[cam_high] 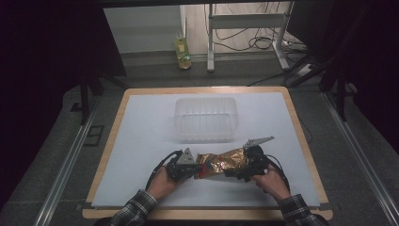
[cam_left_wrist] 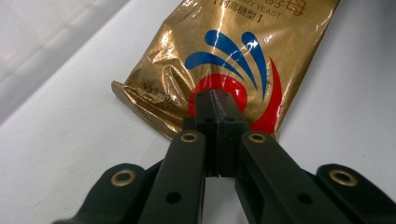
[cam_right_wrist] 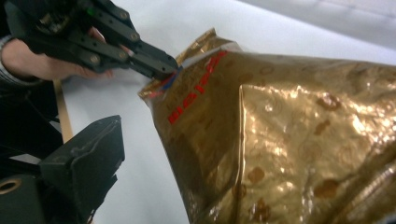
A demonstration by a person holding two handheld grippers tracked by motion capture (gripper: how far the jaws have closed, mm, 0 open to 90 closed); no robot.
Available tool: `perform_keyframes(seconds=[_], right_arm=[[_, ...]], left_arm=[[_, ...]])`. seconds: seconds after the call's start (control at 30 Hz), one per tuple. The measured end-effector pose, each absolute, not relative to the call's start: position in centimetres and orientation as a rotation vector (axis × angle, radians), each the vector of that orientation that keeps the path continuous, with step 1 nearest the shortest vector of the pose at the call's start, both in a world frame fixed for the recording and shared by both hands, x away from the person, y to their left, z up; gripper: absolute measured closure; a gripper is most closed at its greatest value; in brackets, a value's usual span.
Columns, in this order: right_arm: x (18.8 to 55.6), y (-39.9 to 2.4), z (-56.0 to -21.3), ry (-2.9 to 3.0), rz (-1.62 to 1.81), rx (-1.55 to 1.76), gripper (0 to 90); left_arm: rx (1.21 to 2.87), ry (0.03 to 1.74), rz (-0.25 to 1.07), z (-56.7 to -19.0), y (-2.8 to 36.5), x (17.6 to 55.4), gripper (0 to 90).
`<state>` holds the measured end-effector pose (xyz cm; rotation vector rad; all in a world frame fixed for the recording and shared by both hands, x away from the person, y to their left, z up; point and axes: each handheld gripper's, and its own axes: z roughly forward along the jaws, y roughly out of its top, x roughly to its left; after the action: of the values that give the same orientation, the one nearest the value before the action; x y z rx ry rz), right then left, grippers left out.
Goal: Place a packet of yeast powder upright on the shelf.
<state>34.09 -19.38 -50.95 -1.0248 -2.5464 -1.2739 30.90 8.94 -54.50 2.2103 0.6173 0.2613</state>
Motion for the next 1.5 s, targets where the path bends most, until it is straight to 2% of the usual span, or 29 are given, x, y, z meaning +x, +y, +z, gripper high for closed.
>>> perform_keyframes(seconds=[0.23,0.3,0.4,0.43,0.47,0.57,0.7,0.93,1.5], right_arm=[[34.7,-18.7,-49.9,-2.470,-1.251,-1.056,4.3],[34.7,-18.5,-49.6,-2.468,-1.237,-1.073,7.8],[34.9,-18.6,-49.0,-2.472,-1.222,-1.149,25.4],[35.0,-18.7,-48.8,-2.455,-1.220,-1.200,39.1],[35.0,-18.7,-48.8,-2.455,-1.220,-1.200,39.1],[35.3,-19.2,-48.8,-2.380,-1.208,-1.267,52.7],[35.3,-19.5,-48.6,-2.307,-1.234,-1.287,65.5],[35.1,-19.2,-47.8,-2.324,-1.256,-1.255,68.9],[35.2,-19.9,-45.0,-2.394,-1.282,-1.251,70.2]], left_arm=[[2.229,0.603,0.271,-54.4,9.1,30.9,89.7],[2.232,0.600,0.276,-54.4,9.1,30.9,89.7],[2.229,0.605,0.273,-54.4,9.1,30.9,89.6],[2.230,0.603,0.274,-54.4,9.1,30.9,89.6],[2.230,0.603,0.276,-54.4,9.1,30.9,89.6],[2.229,0.602,0.278,-54.4,9.1,30.9,89.6],[2.223,0.605,0.277,-54.4,9.2,30.8,89.4],[2.211,0.599,0.291,-54.1,9.6,30.5,83.1],[2.180,0.596,0.320,-53.5,10.0,29.5,55.1]])
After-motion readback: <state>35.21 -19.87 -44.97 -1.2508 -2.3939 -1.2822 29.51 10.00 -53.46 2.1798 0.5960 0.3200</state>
